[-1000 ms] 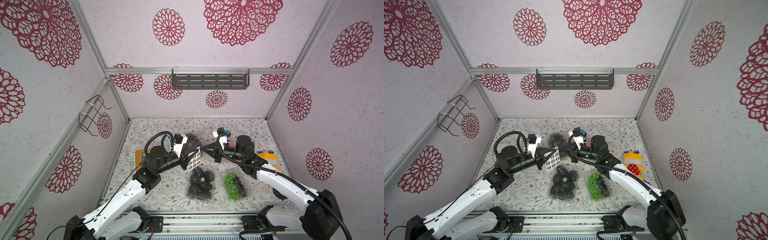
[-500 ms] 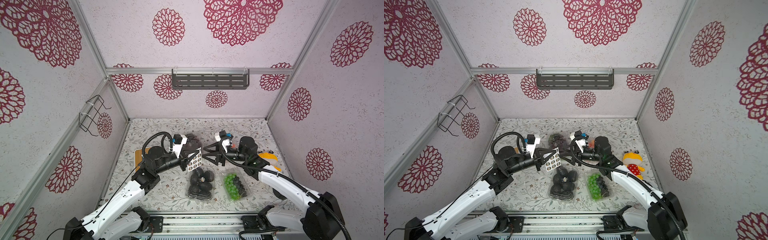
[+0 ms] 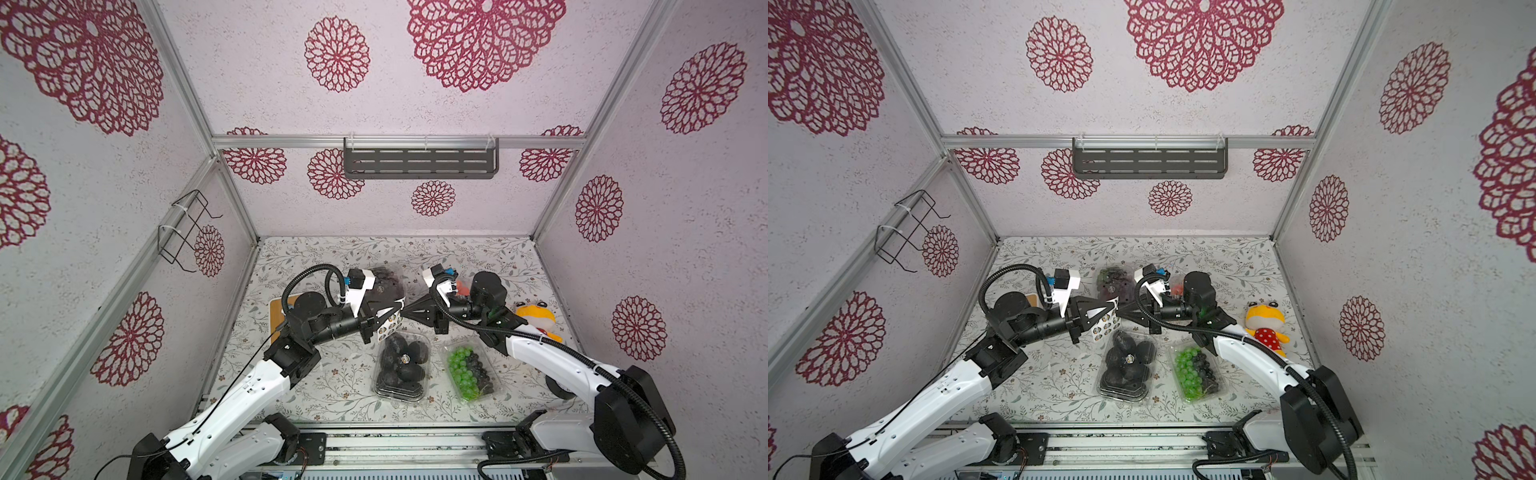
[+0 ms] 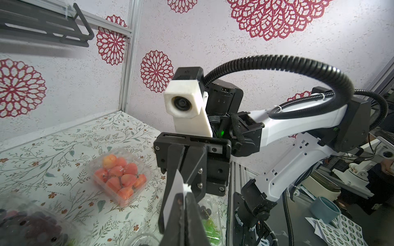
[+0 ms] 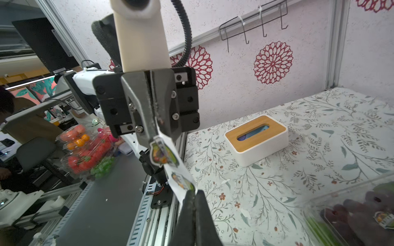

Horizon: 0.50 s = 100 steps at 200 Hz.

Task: Label fruit boxes
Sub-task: Adjust the label sticker.

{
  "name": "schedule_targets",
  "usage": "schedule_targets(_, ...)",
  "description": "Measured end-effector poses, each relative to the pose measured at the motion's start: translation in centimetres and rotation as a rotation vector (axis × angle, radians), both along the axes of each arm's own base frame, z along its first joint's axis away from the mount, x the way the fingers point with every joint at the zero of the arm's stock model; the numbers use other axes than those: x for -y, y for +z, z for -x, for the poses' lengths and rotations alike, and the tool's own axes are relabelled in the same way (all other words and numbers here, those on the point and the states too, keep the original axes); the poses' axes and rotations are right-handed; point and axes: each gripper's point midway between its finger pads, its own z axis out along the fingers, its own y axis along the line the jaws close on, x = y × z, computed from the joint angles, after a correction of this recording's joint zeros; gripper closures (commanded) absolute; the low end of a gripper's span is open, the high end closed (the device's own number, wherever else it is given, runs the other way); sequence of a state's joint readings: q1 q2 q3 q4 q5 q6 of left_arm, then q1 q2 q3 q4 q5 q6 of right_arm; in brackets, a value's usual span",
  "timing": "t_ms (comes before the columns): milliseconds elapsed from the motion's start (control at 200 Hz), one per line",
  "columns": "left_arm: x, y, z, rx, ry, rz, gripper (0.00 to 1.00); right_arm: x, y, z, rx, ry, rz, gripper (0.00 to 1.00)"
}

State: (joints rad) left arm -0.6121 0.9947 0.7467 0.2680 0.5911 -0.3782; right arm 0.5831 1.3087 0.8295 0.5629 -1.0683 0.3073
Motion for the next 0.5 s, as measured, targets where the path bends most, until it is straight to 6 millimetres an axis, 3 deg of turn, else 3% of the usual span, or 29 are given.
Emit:
schedule_targets(115,-0.1,0.1,-0.3,-0.003,0.014,0.006,0.97,0.0,0.2,0.2,0.013,0.010,-0.009,1.00)
schedule_targets(285,-0.3,0.1,-0.6,-0.011,0.029,0.009,0.72,0.2,0.3,0.6,0.032,0.014,-0.021,1.00)
schedule_targets(500,-0.7,-0.8,-0.8,-0.019,0.052,0.007,0.73,0.6,1.1,1.0,0.054,0.010,-0.035,1.00)
